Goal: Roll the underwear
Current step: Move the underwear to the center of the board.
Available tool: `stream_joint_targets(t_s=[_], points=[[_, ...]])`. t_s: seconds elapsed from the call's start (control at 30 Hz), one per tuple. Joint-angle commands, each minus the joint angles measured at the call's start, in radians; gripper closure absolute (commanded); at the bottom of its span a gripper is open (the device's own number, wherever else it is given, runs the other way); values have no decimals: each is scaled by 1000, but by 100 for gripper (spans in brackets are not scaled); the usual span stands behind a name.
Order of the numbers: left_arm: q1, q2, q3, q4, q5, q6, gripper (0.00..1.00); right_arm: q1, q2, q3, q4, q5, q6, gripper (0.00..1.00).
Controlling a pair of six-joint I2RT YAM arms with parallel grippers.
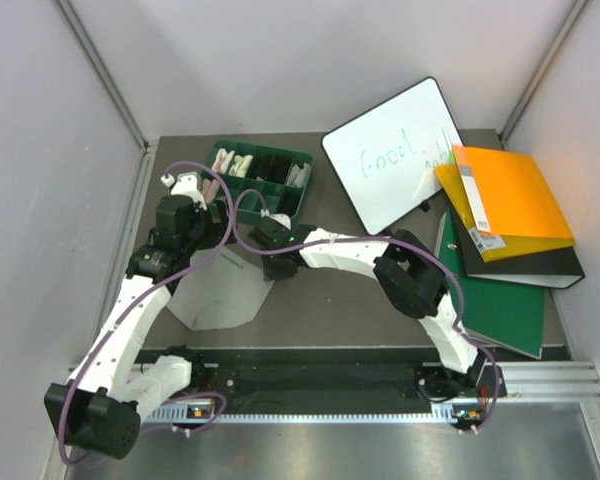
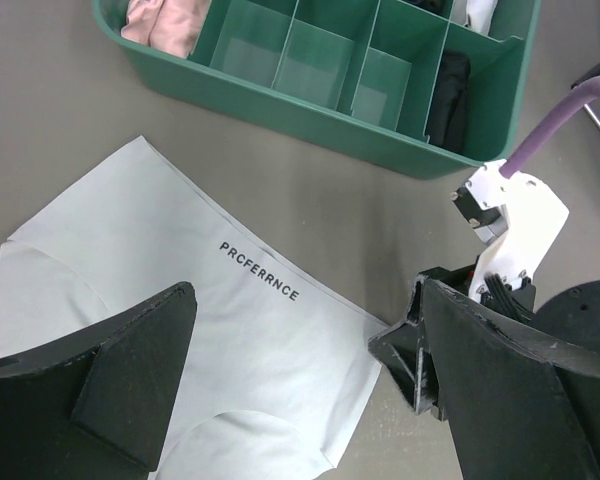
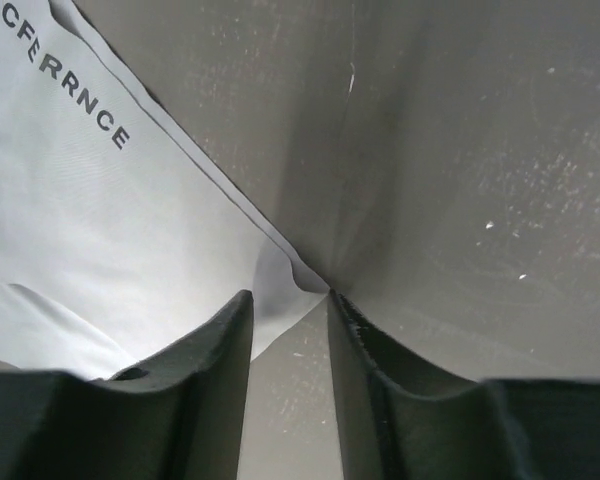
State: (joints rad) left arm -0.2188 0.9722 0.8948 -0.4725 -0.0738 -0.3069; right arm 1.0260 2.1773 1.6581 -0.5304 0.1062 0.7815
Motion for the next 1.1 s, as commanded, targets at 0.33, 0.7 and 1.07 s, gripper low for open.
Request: stream_joint_targets(t_s=[0.33, 0.7, 1.07], points=[[-34, -23, -8, 44, 64, 23, 3, 16, 44, 58, -111, 52, -33, 100], [-233, 5, -25, 78, 39, -24, 14, -93, -152, -219, -79, 0, -120, 100], [-746, 186, -186, 385, -138, -245, 21, -239, -387, -549, -16, -65, -203, 100]])
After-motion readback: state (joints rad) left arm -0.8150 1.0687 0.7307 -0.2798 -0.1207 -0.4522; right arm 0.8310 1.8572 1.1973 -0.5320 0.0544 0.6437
